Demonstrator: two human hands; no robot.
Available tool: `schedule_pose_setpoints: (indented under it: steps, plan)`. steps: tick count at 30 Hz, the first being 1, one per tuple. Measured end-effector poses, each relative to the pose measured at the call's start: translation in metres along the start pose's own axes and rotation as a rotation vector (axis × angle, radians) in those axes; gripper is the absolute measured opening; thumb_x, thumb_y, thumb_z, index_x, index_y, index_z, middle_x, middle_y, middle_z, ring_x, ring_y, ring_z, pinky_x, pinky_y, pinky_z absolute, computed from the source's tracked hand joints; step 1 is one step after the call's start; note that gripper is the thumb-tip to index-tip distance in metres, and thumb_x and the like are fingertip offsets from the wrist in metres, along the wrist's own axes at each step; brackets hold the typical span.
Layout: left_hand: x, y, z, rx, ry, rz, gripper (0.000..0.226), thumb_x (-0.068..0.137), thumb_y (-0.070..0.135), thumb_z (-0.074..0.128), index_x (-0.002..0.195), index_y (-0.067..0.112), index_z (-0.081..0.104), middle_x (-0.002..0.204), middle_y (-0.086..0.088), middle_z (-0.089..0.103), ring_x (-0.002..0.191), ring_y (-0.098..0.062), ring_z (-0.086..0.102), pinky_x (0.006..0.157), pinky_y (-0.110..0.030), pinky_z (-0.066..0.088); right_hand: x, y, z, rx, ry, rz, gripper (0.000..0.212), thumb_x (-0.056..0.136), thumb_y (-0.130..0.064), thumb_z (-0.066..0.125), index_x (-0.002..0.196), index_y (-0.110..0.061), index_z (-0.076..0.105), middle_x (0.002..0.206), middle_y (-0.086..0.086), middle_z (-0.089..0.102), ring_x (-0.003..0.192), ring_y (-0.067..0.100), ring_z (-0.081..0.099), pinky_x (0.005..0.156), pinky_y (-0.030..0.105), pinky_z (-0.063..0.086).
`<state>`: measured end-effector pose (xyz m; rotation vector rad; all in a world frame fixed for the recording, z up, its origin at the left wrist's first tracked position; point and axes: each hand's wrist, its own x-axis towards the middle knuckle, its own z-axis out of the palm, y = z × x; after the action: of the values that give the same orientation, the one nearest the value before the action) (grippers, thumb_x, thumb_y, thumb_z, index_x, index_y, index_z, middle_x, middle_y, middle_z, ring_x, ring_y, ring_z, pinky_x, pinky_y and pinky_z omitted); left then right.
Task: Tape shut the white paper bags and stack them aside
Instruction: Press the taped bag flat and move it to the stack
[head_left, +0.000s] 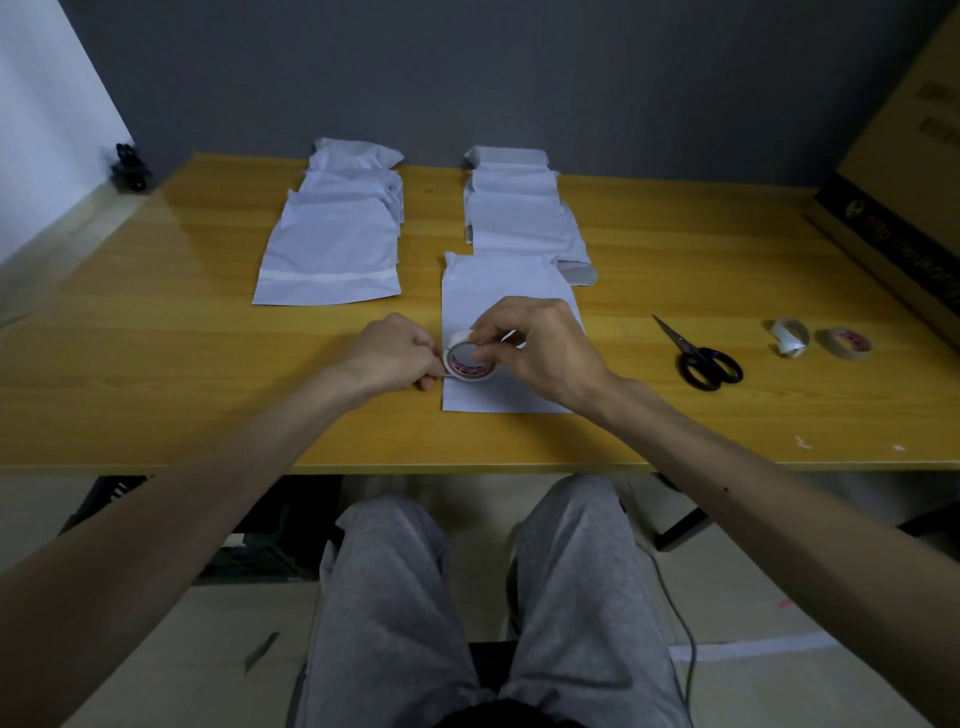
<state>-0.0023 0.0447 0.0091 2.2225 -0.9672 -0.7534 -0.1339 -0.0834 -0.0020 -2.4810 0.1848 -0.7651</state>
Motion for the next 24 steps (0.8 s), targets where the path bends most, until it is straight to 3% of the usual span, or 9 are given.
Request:
schedule_pose_setpoints:
  steps: [5,10,13,19,22,24]
  plan:
    - [0.002,-0.002,0.001,0.014,0.008,0.016,0.016,0.085,0.016,0.069,0.070,0.012,0.070,0.069,-0.002,0.069,0.054,0.000,0.056,0.049,-0.015,0.038,-0.001,0.002,0.000,-0.007,-0.006,0.000,0.009,0.073,-0.003,0.077,0.079,0.000,0.072,0.081,0.011,0.070,0.071,0.021,0.065,0.066,0.022,0.050]
    - [0.001,-0.005,0.001,0.017,0.033,0.066,0.019,0.084,0.012,0.068,0.065,0.010,0.070,0.065,0.000,0.066,0.044,0.007,0.053,0.039,-0.006,0.033,-0.002,0.004,0.000,-0.011,-0.005,0.023,0.007,0.074,0.000,0.076,0.079,0.000,0.071,0.082,0.010,0.070,0.073,0.021,0.065,0.067,0.022,0.049]
    - [0.000,-0.007,0.001,0.054,0.052,0.095,0.021,0.085,0.013,0.068,0.064,0.013,0.070,0.065,0.002,0.065,0.049,0.003,0.056,0.039,-0.005,0.032,-0.001,0.003,0.000,-0.024,-0.014,0.006,0.007,0.074,-0.001,0.077,0.077,-0.001,0.071,0.081,0.010,0.069,0.072,0.020,0.064,0.066,0.022,0.049]
    - [0.003,-0.018,0.002,0.052,0.115,0.140,0.023,0.086,0.019,0.067,0.068,0.005,0.070,0.074,-0.014,0.068,0.063,-0.015,0.053,0.056,-0.024,0.038,-0.002,0.005,-0.005,0.008,0.049,0.064,0.008,0.073,0.003,0.076,0.078,-0.002,0.071,0.081,0.009,0.070,0.074,0.015,0.064,0.068,0.023,0.051]
    - [0.002,-0.019,0.005,0.004,0.151,0.133,0.022,0.088,0.019,0.066,0.070,0.006,0.069,0.063,-0.001,0.064,0.049,-0.001,0.048,0.046,-0.014,0.033,-0.003,0.003,-0.004,0.035,0.123,0.077,0.008,0.073,0.000,0.078,0.077,-0.003,0.071,0.081,0.009,0.070,0.073,0.015,0.064,0.066,0.019,0.051]
    - [0.001,-0.020,0.005,-0.041,0.162,0.121,0.018,0.089,0.019,0.065,0.075,0.009,0.071,0.067,0.003,0.064,0.052,-0.003,0.050,0.046,-0.015,0.037,-0.003,0.003,-0.003,0.064,0.142,0.084,0.008,0.073,0.000,0.078,0.077,-0.003,0.071,0.081,0.009,0.070,0.073,0.015,0.065,0.066,0.019,0.052]
